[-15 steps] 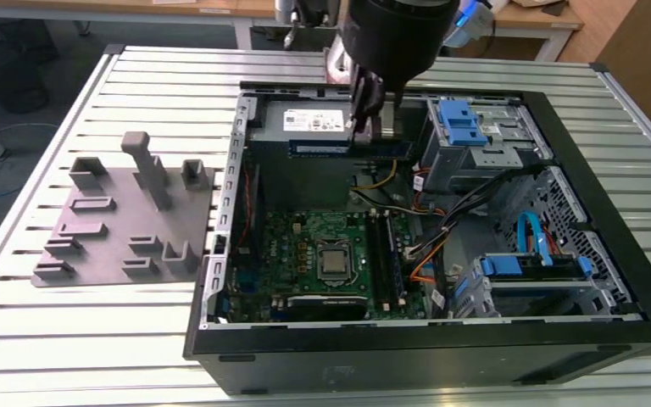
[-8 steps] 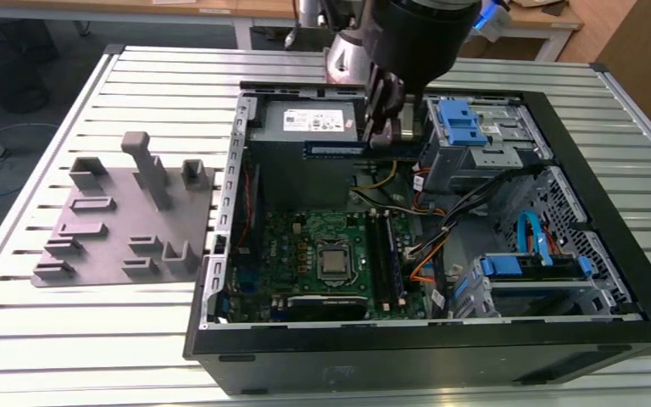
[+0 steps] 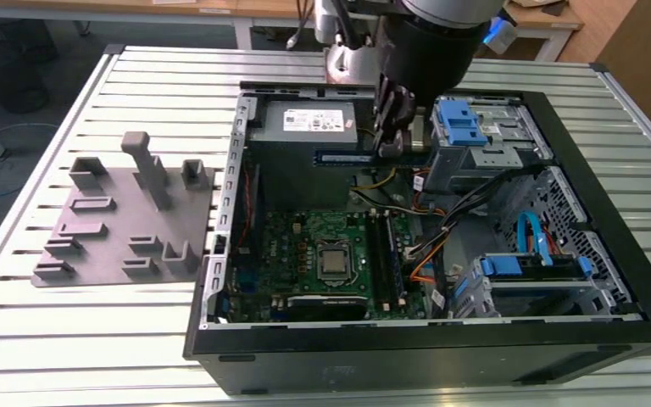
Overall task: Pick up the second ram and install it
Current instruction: 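Pick up the second ram and move it above second insertion slot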
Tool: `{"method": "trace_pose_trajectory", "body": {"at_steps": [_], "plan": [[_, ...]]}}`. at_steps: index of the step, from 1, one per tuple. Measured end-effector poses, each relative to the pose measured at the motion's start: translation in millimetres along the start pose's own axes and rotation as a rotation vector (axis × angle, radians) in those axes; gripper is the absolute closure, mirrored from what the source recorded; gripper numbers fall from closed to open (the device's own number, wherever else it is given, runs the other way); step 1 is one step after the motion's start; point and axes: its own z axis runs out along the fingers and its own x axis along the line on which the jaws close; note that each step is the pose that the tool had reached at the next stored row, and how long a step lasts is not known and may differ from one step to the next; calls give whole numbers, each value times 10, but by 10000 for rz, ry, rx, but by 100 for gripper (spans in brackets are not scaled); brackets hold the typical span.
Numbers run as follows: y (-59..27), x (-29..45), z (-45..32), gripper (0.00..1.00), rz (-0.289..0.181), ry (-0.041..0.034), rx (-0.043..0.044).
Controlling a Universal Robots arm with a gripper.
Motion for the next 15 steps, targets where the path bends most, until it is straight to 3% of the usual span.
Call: {"method": "trace_pose_trajectory", "body": {"at_steps": [7,15], "plan": [[-19,132,97,86,0,0,-2],[-21,380,173,86,0,0,-2]]}}
